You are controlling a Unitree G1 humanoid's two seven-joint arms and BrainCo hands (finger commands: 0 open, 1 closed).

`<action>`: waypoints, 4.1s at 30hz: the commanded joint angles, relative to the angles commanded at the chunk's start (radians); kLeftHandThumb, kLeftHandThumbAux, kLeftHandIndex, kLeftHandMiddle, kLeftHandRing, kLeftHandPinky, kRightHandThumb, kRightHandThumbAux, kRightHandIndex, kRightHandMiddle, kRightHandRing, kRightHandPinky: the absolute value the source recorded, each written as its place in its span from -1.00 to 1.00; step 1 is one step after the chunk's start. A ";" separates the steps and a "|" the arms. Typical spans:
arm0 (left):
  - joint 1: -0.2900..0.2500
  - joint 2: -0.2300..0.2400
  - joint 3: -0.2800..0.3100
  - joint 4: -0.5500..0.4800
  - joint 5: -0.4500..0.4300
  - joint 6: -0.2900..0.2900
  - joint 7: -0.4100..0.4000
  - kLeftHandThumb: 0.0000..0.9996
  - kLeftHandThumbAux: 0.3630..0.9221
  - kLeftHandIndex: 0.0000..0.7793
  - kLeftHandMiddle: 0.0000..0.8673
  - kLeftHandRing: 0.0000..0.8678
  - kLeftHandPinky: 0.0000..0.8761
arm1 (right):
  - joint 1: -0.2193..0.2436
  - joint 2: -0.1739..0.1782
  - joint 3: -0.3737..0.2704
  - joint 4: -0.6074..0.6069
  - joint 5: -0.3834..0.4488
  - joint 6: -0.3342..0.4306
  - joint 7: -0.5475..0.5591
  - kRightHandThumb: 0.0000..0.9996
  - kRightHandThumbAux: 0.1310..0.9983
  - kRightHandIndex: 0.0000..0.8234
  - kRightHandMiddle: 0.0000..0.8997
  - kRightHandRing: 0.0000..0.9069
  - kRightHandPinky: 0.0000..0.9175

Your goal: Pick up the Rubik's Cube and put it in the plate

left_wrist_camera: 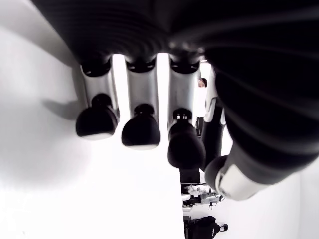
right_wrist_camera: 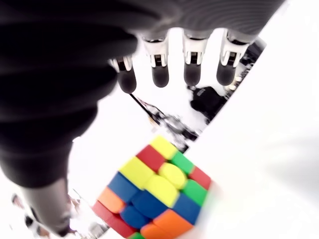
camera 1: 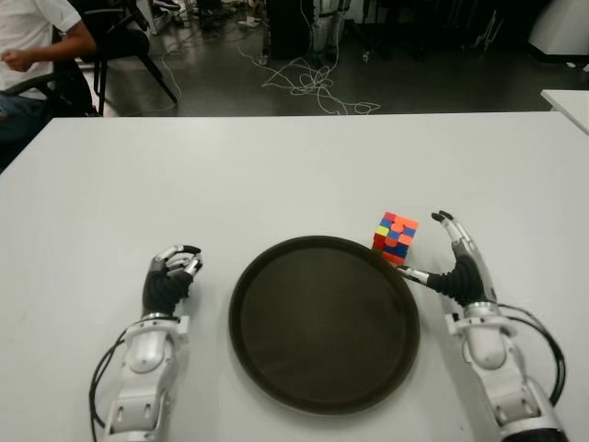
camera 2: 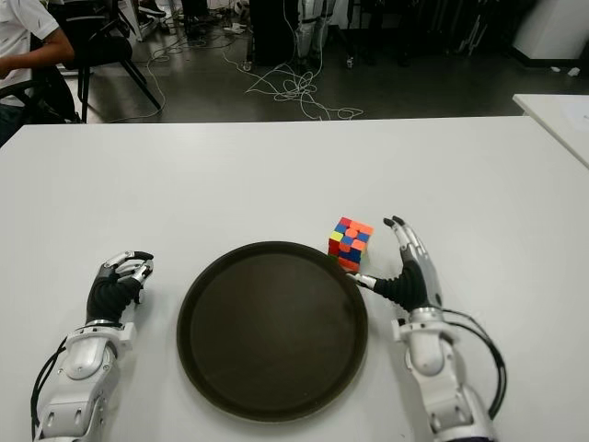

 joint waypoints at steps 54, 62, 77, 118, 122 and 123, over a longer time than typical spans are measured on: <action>0.007 -0.029 -0.006 -0.017 0.005 -0.002 0.010 0.42 0.22 0.14 0.88 0.90 0.87 | -0.173 -0.142 0.131 -0.238 -0.155 0.329 0.329 -1.00 0.24 -1.00 -1.00 -1.00 -1.00; 0.008 -0.039 0.000 -0.016 -0.002 -0.005 0.016 0.43 0.21 0.14 0.89 0.91 0.89 | -0.230 -0.137 0.150 -0.167 -0.150 0.306 0.316 -1.00 0.14 -1.00 -1.00 -1.00 -1.00; 0.007 -0.041 0.001 -0.011 -0.002 -0.007 0.022 0.43 0.22 0.14 0.87 0.89 0.86 | -0.304 -0.117 0.186 -0.057 -0.138 0.251 0.289 -1.00 0.35 -1.00 -1.00 -1.00 -1.00; 0.016 -0.039 0.002 -0.006 -0.017 -0.018 0.020 0.42 0.22 0.14 0.87 0.89 0.88 | -0.429 -0.113 0.241 0.191 -0.136 0.167 0.246 -1.00 0.37 -1.00 -1.00 -1.00 -1.00; 0.016 -0.039 0.004 -0.005 -0.021 -0.019 0.017 0.42 0.22 0.14 0.87 0.90 0.86 | -0.431 -0.114 0.243 0.194 -0.134 0.170 0.247 -1.00 0.39 -1.00 -1.00 -1.00 -1.00; 0.016 -0.039 0.004 -0.006 -0.021 -0.018 0.017 0.42 0.22 0.14 0.87 0.90 0.86 | -0.432 -0.114 0.244 0.194 -0.135 0.172 0.248 -1.00 0.39 -1.00 -1.00 -1.00 -1.00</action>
